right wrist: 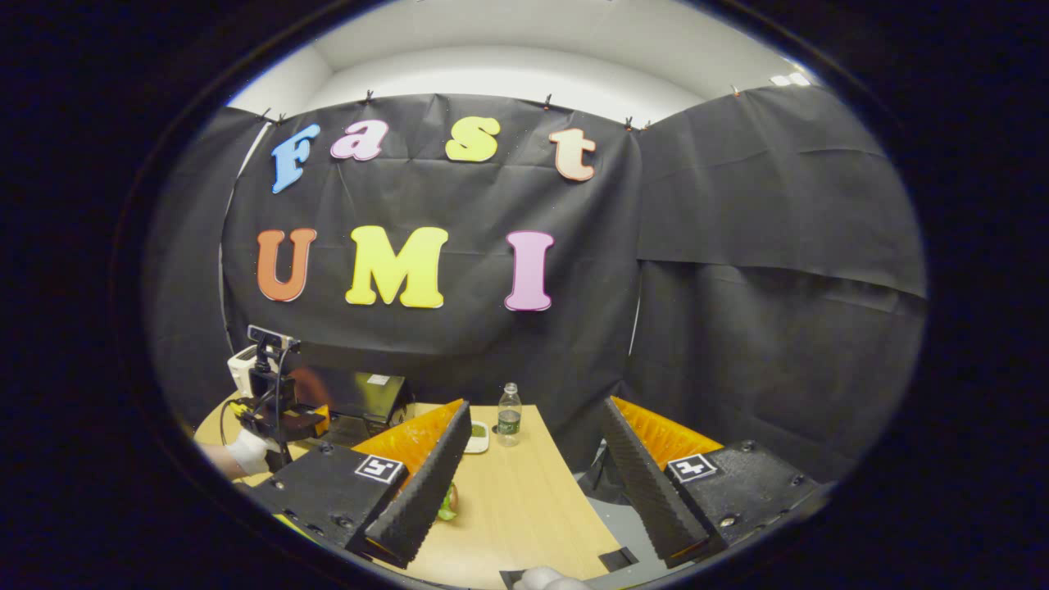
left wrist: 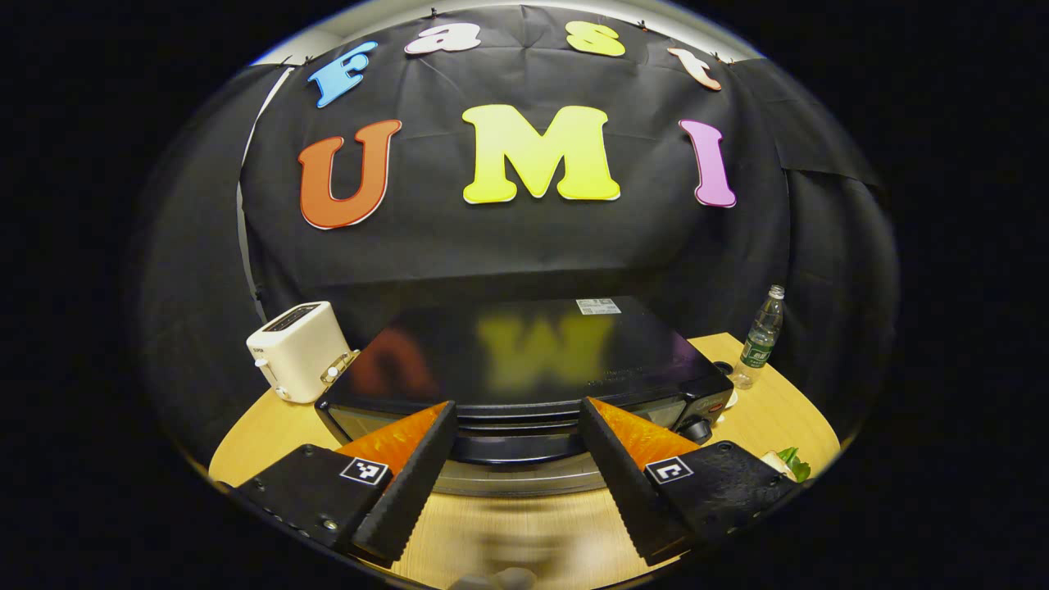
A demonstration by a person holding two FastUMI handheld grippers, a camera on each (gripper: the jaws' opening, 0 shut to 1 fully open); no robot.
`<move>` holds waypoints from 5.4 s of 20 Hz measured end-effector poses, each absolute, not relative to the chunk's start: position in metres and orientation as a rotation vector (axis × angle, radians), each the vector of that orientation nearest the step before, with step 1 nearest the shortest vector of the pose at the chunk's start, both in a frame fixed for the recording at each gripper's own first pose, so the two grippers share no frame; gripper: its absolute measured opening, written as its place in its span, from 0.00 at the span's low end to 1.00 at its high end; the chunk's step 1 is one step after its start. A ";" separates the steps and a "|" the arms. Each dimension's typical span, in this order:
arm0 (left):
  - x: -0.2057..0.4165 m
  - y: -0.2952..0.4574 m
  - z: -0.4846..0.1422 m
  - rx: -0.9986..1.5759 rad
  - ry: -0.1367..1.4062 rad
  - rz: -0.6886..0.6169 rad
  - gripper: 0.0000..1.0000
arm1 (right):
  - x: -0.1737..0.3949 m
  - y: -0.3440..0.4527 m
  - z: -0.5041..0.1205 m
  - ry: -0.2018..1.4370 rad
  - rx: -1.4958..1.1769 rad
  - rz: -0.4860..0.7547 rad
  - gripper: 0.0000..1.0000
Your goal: Open the electric oven with the left hand, put the food in, and close the electric oven.
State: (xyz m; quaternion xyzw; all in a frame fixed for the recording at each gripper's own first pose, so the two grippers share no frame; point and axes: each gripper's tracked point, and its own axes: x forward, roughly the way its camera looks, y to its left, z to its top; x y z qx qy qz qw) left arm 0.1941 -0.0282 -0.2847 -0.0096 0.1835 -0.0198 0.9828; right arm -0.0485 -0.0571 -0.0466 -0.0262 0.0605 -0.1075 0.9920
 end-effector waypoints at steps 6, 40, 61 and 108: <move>0.161 -0.030 -0.291 -0.018 0.373 -0.045 0.98 | -0.051 -0.047 -0.053 0.133 -0.065 -0.183 0.94; 0.025 -0.025 -0.421 -0.058 0.609 -0.025 0.96 | -0.050 -0.032 -0.176 0.349 -0.045 -0.111 0.94; -0.001 0.024 -0.171 -0.045 0.289 0.223 0.95 | 0.129 0.044 -0.399 0.856 0.293 0.478 0.84; -0.033 0.061 -0.215 0.033 0.304 -0.061 0.95 | 0.269 0.337 -0.373 0.363 1.069 0.193 0.31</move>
